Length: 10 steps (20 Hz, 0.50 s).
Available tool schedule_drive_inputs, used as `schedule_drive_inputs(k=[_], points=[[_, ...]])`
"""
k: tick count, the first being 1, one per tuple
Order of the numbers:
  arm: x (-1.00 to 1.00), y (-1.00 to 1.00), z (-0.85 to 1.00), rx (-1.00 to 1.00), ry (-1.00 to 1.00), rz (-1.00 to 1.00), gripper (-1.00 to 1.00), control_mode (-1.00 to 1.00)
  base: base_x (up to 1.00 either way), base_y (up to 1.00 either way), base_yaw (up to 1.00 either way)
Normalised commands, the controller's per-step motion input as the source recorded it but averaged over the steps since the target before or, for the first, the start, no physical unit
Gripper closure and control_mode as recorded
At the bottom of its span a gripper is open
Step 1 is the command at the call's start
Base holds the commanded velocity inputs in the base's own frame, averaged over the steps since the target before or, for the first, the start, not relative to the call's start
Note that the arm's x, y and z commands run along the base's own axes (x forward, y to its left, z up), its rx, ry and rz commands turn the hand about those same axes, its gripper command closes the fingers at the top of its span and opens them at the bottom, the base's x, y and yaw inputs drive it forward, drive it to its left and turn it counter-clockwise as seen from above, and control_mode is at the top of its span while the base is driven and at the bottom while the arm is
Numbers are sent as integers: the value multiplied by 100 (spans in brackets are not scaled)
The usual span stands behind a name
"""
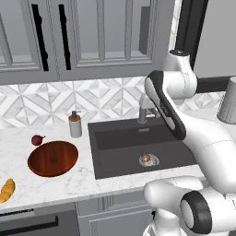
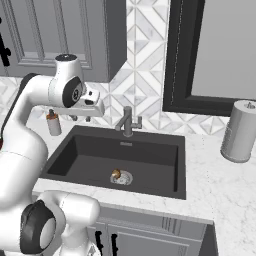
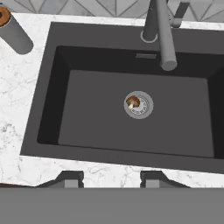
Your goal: Pick the mushroom from the sink and place it in the bowl. Then pick the bowl and place it in the microwave. Then close the microwave door and press the start button.
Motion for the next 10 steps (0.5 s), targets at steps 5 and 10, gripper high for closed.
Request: schedule_drive_inputs(k=[5,10], points=[[-39,0,0,0,-3,0,-100,-100,0,0,0],[-61,0,-21,0,0,0,-100,-100,0,0,0]])
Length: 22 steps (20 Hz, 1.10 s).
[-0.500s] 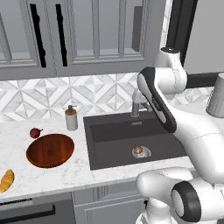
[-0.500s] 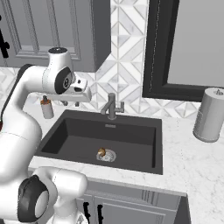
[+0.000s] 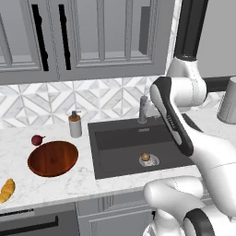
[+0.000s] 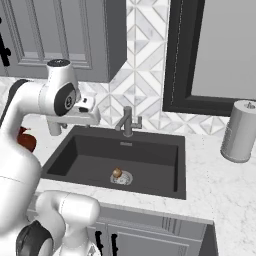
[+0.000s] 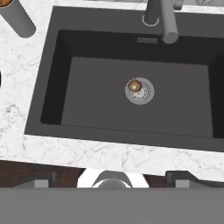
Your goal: Pick the mushroom from the sink and place it in the bowl. Then pick the bowl and place it in the microwave. Then close the microwave door and press the start button.
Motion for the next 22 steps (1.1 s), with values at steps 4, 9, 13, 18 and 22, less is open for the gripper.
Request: schedule_drive_inputs(k=[4,9,13,18,22], points=[[-18,4,-51,-1,4,0,-100,-100,0,0,0],[20,1,-49,0,20,-1,-100,-100,0,0,0],[42,5,-47,-3,26,-4,-100,-100,0,0,0],[32,22,-54,-9,11,-5,-100,-100,0,0,0],[35,23,-58,-9,0,-4,-100,-100,0,0,0]])
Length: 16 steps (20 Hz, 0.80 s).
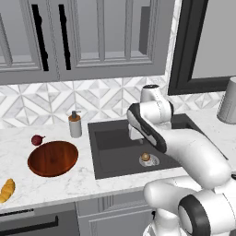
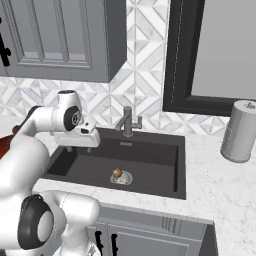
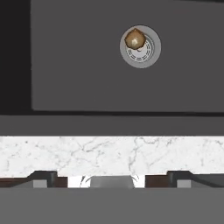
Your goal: Pick the mushroom from the sink and place it in the bowl. Then pick the bowl and place it in the microwave. Then close the microwave door and press the start button.
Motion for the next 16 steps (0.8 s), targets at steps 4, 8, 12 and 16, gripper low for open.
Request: schedule_drive_inputs(k=[4,8,12,16], points=[[34,1,-58,-2,0,-1,-100,-100,0,0,0],[31,0,-54,0,-2,0,-100,-100,0,0,0],[32,-1,-36,0,0,0,-100,-100,0,0,0],[18,-15,-26,1,0,0,-100,-100,0,0,0]])
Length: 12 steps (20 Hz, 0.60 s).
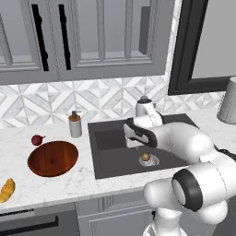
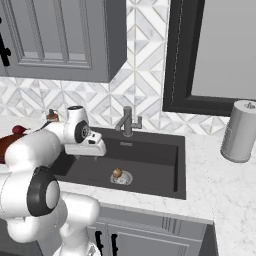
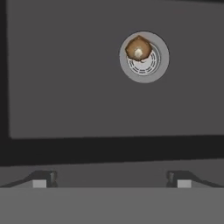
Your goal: Pick the mushroom from the sink and place it in the bowl. Then pick the bowl and place it in the microwave. Then close the microwave door and press the start button.
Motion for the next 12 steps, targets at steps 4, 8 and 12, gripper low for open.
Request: schedule_drive_inputs(k=[4,8,12], points=[[17,-22,-24,0,0,0,-100,-100,0,0,0],[11,-18,-32,1,-4,0,-100,-100,0,0,0],[6,-17,-34,0,-5,0,-100,-100,0,0,0]])
